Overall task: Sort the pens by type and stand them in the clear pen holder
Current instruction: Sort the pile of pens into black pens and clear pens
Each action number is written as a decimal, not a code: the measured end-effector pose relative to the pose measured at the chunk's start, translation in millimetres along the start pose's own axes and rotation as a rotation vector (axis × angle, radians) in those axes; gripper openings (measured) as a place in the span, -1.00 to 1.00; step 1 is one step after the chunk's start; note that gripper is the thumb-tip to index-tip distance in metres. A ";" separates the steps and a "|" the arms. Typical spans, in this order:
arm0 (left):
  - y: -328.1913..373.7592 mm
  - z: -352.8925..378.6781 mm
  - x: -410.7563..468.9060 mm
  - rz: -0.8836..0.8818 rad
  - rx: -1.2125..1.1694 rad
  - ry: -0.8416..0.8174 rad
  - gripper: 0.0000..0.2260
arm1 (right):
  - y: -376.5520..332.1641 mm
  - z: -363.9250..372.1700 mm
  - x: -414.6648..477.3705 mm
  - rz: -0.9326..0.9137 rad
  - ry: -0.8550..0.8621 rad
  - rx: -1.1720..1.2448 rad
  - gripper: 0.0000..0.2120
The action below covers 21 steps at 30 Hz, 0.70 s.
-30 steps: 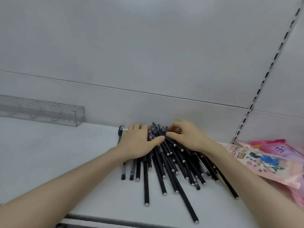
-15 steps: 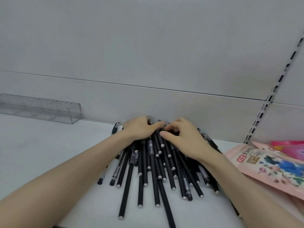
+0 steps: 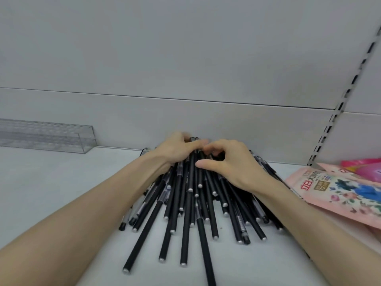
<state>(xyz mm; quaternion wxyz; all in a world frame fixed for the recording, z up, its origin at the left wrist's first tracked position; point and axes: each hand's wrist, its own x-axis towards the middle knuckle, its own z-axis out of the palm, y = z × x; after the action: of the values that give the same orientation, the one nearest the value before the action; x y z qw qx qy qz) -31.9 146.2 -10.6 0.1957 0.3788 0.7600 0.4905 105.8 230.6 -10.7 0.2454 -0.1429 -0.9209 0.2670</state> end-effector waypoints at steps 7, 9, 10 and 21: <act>5.1 -5.3 -8.4 0.112 -0.269 -0.057 -0.84 | -4.2 -0.3 0.6 0.088 0.047 0.319 -0.63; 9.9 -9.4 -10.5 0.204 -0.302 0.019 -0.93 | -6.6 -3.8 2.1 0.099 0.054 0.337 -0.66; 13.9 -12.2 -12.2 0.244 -0.321 0.059 -0.96 | -8.4 -5.9 2.6 0.105 0.046 0.357 -0.67; 44.2 -23.0 -36.7 0.458 -0.471 0.071 -0.88 | -37.5 -9.6 -3.2 0.112 -0.342 0.894 -0.83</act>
<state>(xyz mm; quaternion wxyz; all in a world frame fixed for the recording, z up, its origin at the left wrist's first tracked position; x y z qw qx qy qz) -6.9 114.6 36.4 0.1362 0.4667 0.5271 0.6970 108.6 202.7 16.3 0.1130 -0.0268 -0.7340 0.6691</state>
